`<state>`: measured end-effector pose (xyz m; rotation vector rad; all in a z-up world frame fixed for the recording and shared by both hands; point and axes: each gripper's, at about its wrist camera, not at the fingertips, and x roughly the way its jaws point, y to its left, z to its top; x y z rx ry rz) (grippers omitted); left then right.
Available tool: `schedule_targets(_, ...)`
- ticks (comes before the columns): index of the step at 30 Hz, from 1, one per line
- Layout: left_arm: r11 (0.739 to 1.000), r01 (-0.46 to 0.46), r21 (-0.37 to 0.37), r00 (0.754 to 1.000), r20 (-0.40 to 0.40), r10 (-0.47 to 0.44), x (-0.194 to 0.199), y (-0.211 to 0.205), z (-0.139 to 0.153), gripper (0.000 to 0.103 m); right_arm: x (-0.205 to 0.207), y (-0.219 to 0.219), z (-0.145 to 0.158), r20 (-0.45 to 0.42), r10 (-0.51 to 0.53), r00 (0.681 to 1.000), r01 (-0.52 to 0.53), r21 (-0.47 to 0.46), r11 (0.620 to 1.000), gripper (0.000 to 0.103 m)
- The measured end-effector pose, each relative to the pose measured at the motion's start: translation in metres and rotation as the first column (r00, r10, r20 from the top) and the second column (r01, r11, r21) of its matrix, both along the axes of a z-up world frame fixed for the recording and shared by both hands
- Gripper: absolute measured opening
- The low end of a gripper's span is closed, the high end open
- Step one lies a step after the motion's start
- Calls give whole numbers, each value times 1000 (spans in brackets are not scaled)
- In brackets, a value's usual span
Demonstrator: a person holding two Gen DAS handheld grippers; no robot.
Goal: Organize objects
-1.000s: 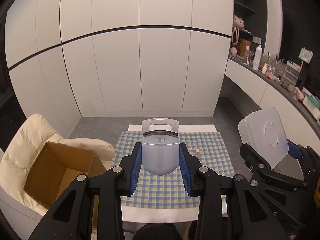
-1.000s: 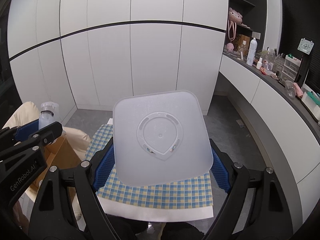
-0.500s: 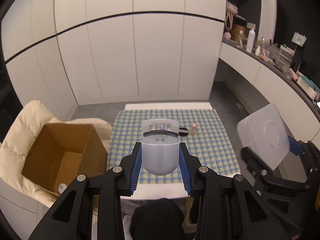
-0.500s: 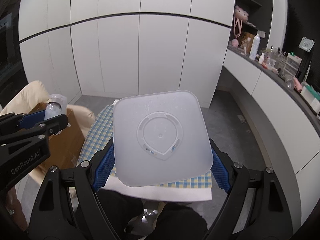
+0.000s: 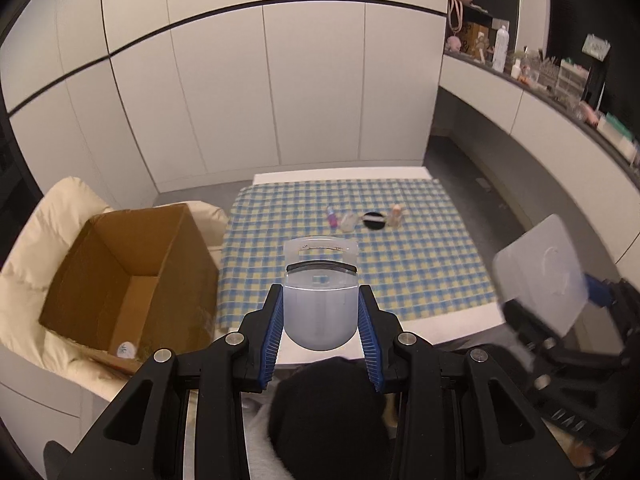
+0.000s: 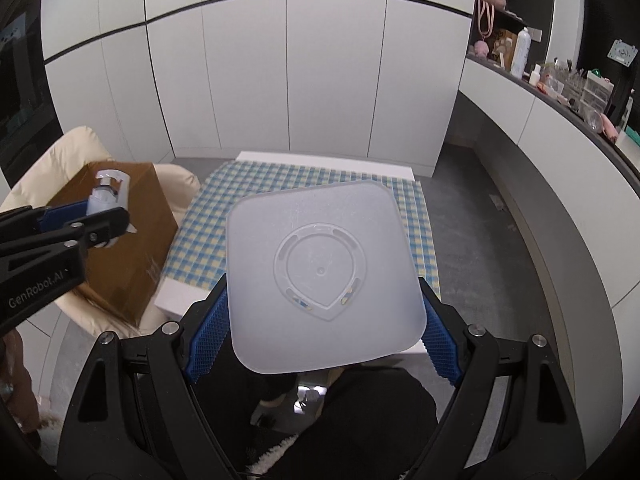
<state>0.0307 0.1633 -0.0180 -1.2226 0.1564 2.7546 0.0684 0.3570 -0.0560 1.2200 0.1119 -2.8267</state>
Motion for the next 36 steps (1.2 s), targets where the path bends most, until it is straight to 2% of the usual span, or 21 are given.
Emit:
schedule_targets(2, 1000, -9, -12, 1000, 4, 9, 4, -4, -7, 35, 3, 4, -6, 17, -1, 1000, 1, 0, 1000, 86)
schedule_targets(9, 1000, -18, 14, 998, 54, 17, 14, -14, -23, 35, 16, 17, -17, 55, -16, 998, 15, 12, 1000, 86)
schedule_targets(31, 999, 44, 17, 998, 44, -45, 22, -2, -19, 35, 28, 15, -10, 42, -22, 999, 21, 29, 999, 87)
schedule_targets(36, 999, 28, 31, 998, 55, -30, 22, -8, -20, 35, 27, 7, -11, 44, -2, 999, 1, 41, 999, 86)
